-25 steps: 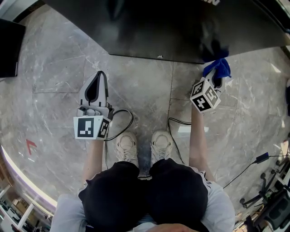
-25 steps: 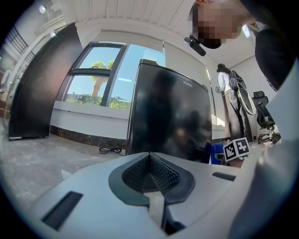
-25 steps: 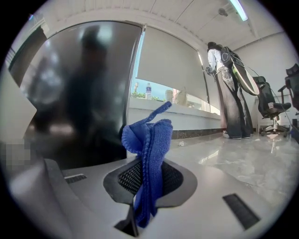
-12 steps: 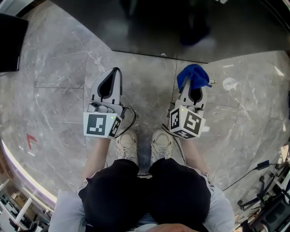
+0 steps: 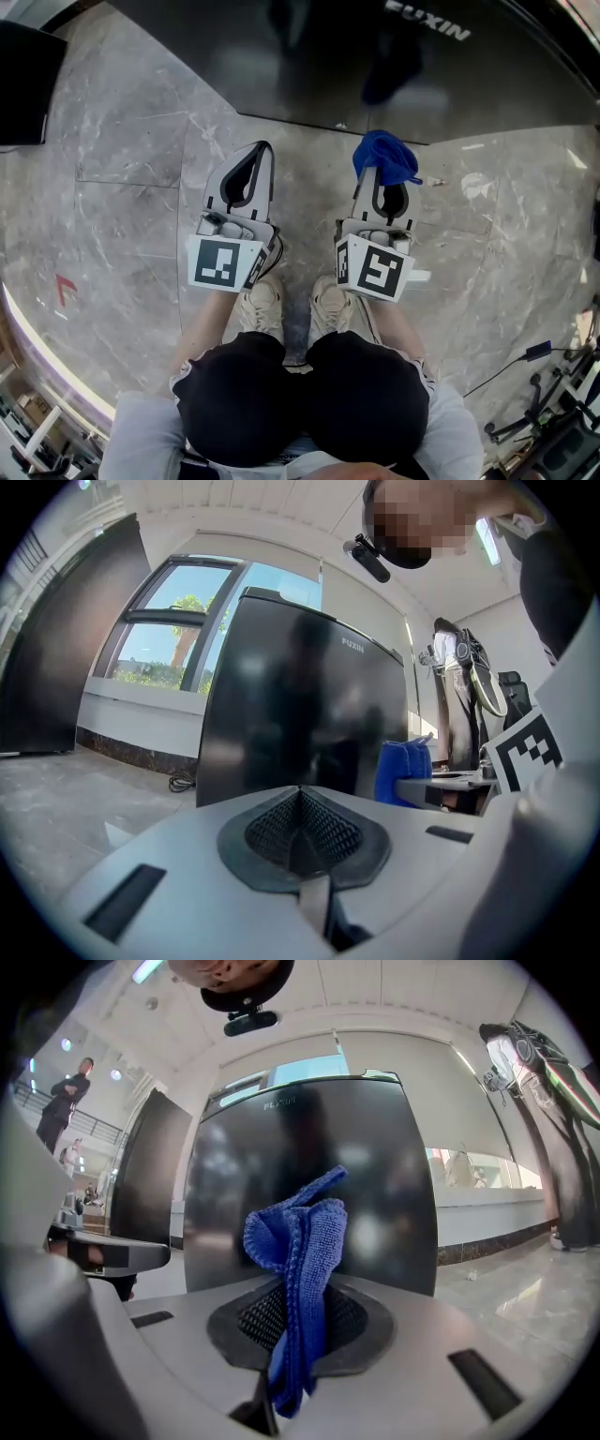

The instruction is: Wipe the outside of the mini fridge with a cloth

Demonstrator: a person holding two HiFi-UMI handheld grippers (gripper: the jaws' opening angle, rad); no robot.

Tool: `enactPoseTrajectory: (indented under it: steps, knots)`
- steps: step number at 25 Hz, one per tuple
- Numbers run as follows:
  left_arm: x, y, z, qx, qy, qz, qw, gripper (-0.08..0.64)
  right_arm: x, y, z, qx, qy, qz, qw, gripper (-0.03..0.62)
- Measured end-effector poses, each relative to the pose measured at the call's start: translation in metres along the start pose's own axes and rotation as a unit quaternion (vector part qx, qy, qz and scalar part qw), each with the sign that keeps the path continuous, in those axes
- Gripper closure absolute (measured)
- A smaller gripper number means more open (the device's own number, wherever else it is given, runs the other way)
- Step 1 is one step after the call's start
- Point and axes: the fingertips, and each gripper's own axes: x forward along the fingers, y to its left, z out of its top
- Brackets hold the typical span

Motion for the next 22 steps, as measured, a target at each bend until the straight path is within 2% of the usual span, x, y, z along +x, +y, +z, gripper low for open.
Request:
enactPoseTrajectory:
  steps: [6, 9, 13, 16, 18, 20, 22]
  knots:
    - [0.009, -0.013, 0.041, 0.011, -0.019, -0.006, 0.9997, 0.555, -0.002, -0.008, 0.039, 0.040, 0.001, 0.004, 0.999, 0.517]
    - [0.020, -0.009, 0.071, 0.001, -0.047, 0.009, 0.9988, 0.555, 0.004, -0.019, 0.060, 0.048, -0.006, -0.001, 0.999, 0.517]
    - [0.026, -0.004, 0.116, 0.010, -0.040, 0.010, 0.9991, 0.555, 0.007, -0.034, 0.101, 0.050, 0.013, -0.026, 0.998, 0.517]
    - [0.014, -0.011, 0.175, 0.012, -0.026, 0.006, 0.9996, 0.555, -0.007, -0.031, 0.182, 0.014, 0.005, -0.018, 1.000, 0.517]
    - [0.007, -0.012, 0.223, 0.005, -0.016, 0.016, 0.9997, 0.555, -0.013, -0.029, 0.240, 0.010, 0.007, -0.013, 1.000, 0.517]
    - [0.001, -0.018, 0.287, -0.008, -0.014, 0.025, 0.9995, 0.555, -0.021, -0.030, 0.299, 0.027, 0.024, -0.015, 0.999, 0.517]
    - [-0.009, -0.030, 0.367, -0.014, -0.016, 0.028, 0.9994, 0.555, -0.034, -0.029, 0.369, 0.048, 0.043, -0.014, 0.998, 0.517]
